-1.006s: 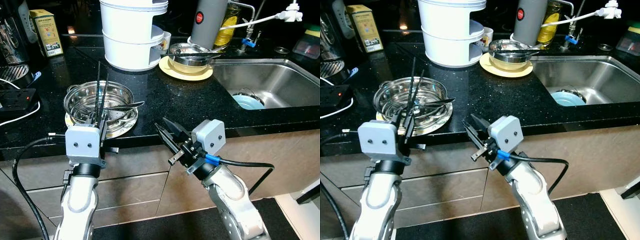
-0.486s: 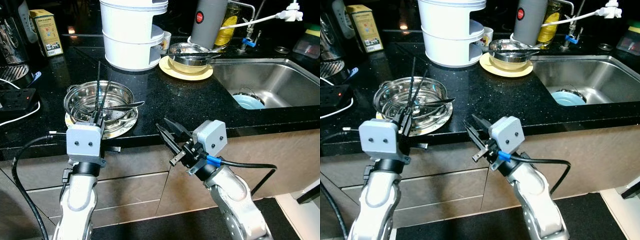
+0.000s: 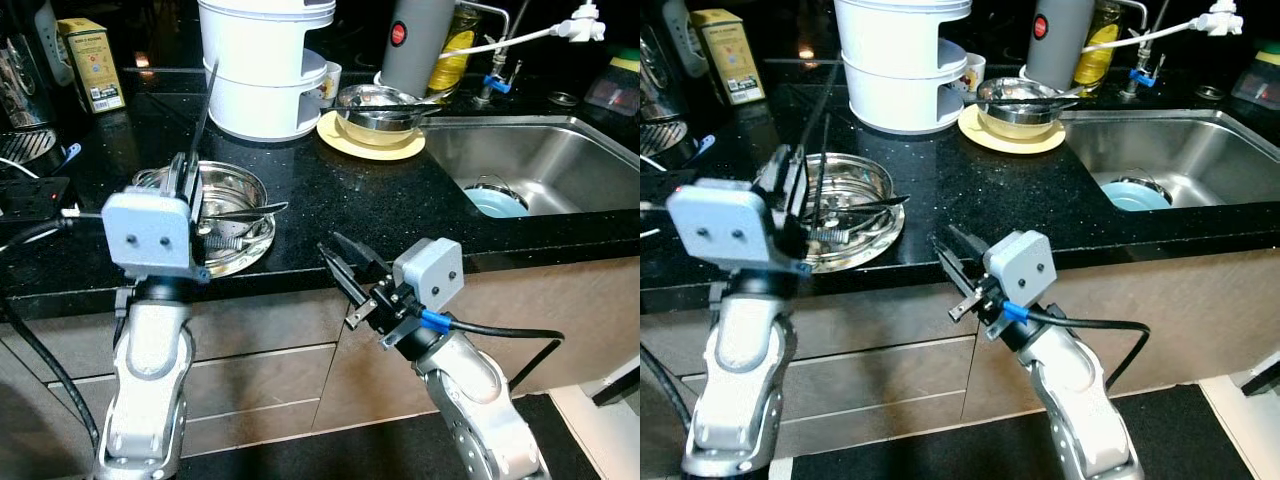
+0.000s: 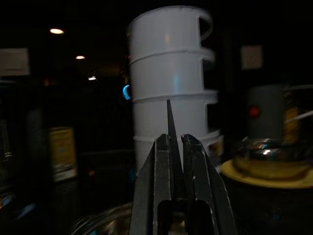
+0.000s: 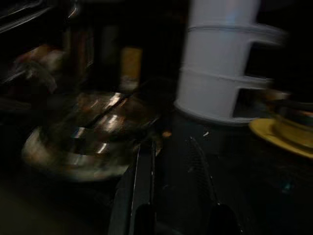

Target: Kitchen organization

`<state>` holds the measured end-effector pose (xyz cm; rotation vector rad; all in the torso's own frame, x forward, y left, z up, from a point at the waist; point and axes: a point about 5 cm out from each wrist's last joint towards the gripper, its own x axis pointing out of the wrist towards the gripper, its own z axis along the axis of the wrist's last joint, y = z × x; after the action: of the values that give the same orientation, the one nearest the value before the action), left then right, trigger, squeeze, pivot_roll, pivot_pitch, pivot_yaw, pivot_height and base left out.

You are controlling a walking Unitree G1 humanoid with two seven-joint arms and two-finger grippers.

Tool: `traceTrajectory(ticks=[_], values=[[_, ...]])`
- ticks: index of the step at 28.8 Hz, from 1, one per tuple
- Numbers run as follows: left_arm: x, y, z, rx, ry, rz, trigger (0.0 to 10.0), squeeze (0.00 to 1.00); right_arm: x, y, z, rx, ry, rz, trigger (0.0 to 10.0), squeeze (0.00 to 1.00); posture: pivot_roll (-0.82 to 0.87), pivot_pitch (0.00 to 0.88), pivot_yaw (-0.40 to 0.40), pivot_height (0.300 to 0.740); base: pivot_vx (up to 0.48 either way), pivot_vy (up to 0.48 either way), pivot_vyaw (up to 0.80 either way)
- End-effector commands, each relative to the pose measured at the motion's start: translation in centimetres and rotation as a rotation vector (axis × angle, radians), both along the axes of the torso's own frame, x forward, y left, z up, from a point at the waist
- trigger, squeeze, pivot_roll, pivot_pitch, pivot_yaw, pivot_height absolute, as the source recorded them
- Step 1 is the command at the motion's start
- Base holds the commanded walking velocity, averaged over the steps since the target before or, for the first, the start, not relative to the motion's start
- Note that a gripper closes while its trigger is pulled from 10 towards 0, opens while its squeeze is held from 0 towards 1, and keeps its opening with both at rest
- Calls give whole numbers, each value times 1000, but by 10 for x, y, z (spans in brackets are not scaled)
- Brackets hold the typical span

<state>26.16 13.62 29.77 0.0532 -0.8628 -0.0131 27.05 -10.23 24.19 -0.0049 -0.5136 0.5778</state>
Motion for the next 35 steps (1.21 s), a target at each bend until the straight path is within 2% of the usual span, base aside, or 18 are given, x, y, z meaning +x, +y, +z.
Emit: traceTrajectory(ticks=[1, 3, 5, 6, 7, 9, 10, 11, 13, 15, 16, 19, 23, 24, 25, 26, 30, 35], values=[[4, -14, 14, -79, 12, -230, 0, 0, 13, -15, 16, 155, 17, -113, 10000, 0, -107, 160, -56, 740, 0, 0, 0], [7, -19, 22, -155, 17, -359, 0, 0, 21, -22, 26, 308, 46, -156, 10000, 0, -107, 160, -56, 740, 0, 0, 0], [9, -21, 24, -206, 31, -420, 0, 0, 24, -22, 31, 408, 66, -135, 10000, 31, -109, 160, -54, 740, 0, 0, 0], [11, -21, 23, -245, 53, -457, 0, 0, 25, -20, 38, 472, 70, -89, 10000, 1000, -109, 160, -54, 740, 0, 0, 0], [11, -21, 23, -245, 53, -457, 0, 0, 25, -20, 38, 472, 70, -89, 10000, 1000, -109, 160, -54, 740, 0, 0, 0], [14, -23, 19, -304, 91, -522, 0, 0, 25, -11, 50, 582, 98, 34, 10000, 1000, -109, 160, -54, 740, 0, 0, 0], [14, -23, 19, -304, 91, -522, 0, 0, 25, -11, 50, 582, 98, 34, 10000, 1000, -109, 160, -54, 740, 0, 0, 0], [14, -26, 18, -308, 106, -573, 0, 0, 25, -6, 53, 624, 127, 90, 10000, 1000, -109, 160, -54, 740, 0, 0, 0], [14, -26, 18, -308, 106, -573, 0, 0, 25, -6, 53, 624, 127, 90, 10000, 1000, -109, 160, -54, 740, 0, 0, 0], [11, -32, 13, -303, 151, -679, 0, 0, 24, 0, 57, 715, 189, 189, 10000, 1000, -109, 160, -54, 740, 0, 0, 0], [11, -32, 13, -303, 151, -679, 0, 0, 24, 0, 57, 715, 189, 189, 10000, 1000, -109, 160, -54, 740, 0, 0, 0], [8, -35, 3, -309, 207, -759, 0, 0, 23, 8, 62, 823, 264, 318, 10000, 1000, -109, 166, -53, 740, 0, 0, 0], [7, -34, -6, -339, 251, -794, 0, 0, 21, 15, 64, 840, 333, 395, 10000, 1000, -109, 166, -53, 740, 0, 0, 0], [7, -34, -7, -339, 255, -801, 0, 0, 22, 15, 64, 841, 340, 397, 10000, 227, -109, 166, -53, 740, 0, 0, 0], [7, -34, -7, -339, 255, -801, 0, 0, 22, 15, 64, 841, 340, 397, 10000, 227, -109, 166, -53, 740, 0, 0, 0], [6, -34, -8, -334, 265, -816, 0, 0, 22, 15, 65, 854, 348, 407, 10000, 0, -109, 166, -53, 740, 0, 0, 0], [5, -35, -13, -333, 314, -859, 0, 0, 20, 16, 66, 891, 379, 465, 10000, 0, -108, 165, -52, 740, 0, 0, 0], [0, -41, -17, -332, 346, -915, 0, 0, 15, 18, 67, 866, 414, 526, 10000, 0, -107, 158, -51, 740, 0, 0, 0]])
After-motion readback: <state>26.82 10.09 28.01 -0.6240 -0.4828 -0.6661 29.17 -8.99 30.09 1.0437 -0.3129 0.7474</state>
